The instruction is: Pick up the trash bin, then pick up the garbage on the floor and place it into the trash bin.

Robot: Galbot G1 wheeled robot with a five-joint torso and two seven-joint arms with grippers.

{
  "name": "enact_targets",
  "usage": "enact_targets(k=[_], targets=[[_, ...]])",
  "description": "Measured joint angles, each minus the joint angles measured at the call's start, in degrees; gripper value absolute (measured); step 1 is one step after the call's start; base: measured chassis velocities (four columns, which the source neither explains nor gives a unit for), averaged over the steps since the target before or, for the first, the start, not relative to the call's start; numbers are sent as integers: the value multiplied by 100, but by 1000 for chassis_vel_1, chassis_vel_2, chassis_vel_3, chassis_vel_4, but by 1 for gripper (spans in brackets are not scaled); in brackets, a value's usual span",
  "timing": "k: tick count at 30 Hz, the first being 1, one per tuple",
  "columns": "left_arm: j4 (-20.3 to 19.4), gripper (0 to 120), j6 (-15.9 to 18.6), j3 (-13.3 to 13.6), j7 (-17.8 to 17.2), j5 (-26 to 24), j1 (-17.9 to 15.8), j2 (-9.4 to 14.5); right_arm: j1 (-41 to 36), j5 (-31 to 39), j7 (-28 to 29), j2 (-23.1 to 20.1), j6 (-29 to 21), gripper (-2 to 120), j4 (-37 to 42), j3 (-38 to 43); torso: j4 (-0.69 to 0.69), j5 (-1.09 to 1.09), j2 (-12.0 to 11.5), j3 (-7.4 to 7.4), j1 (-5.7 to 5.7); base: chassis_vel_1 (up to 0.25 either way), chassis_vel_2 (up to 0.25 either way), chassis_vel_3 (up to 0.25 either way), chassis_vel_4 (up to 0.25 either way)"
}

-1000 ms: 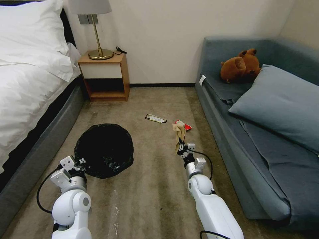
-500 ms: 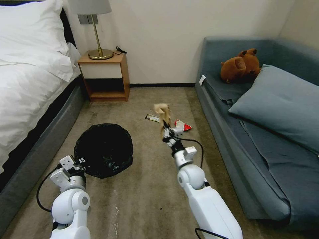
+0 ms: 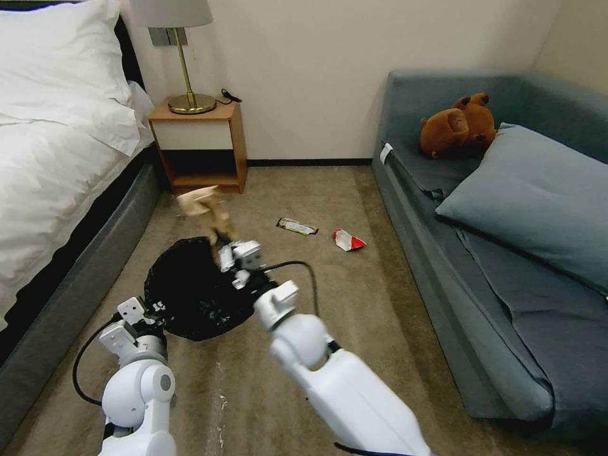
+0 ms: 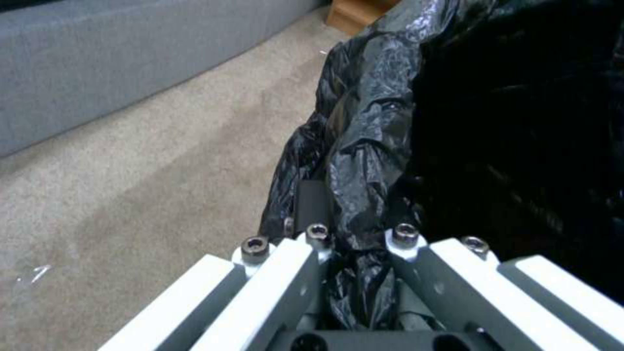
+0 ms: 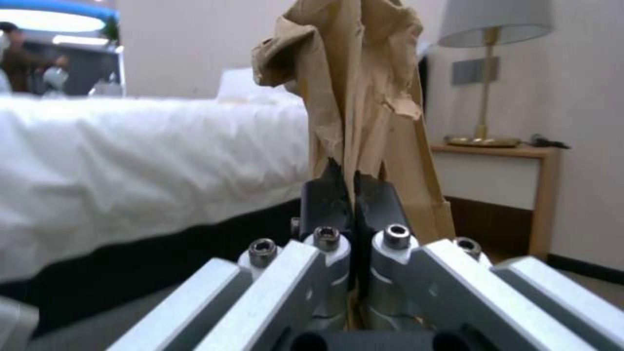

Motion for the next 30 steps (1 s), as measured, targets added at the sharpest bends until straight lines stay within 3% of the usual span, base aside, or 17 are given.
enact_targets(k=[8, 17, 28, 30], targets=[[-33, 1, -44, -18, 19, 8, 46, -5, 128, 2, -60, 147, 250, 0, -570, -146, 0, 0, 0, 0, 0, 0, 0, 0, 0], [-29, 1, -88, -14, 27, 25, 24, -9, -30, 0, -72, 149, 9, 2, -534, -114, -1, 1, 0, 0, 0, 0, 0, 0, 0], [-29, 1, -102, -12, 27, 36, 14, -9, -116, 106, -70, 51, -246, 39, -336, -122, -1, 1, 0, 0, 0, 0, 0, 0, 0], [-46, 1, -96, -12, 26, 55, 13, -8, -119, 102, -73, 27, -250, 52, -303, -117, -1, 1, 0, 0, 0, 0, 0, 0, 0]])
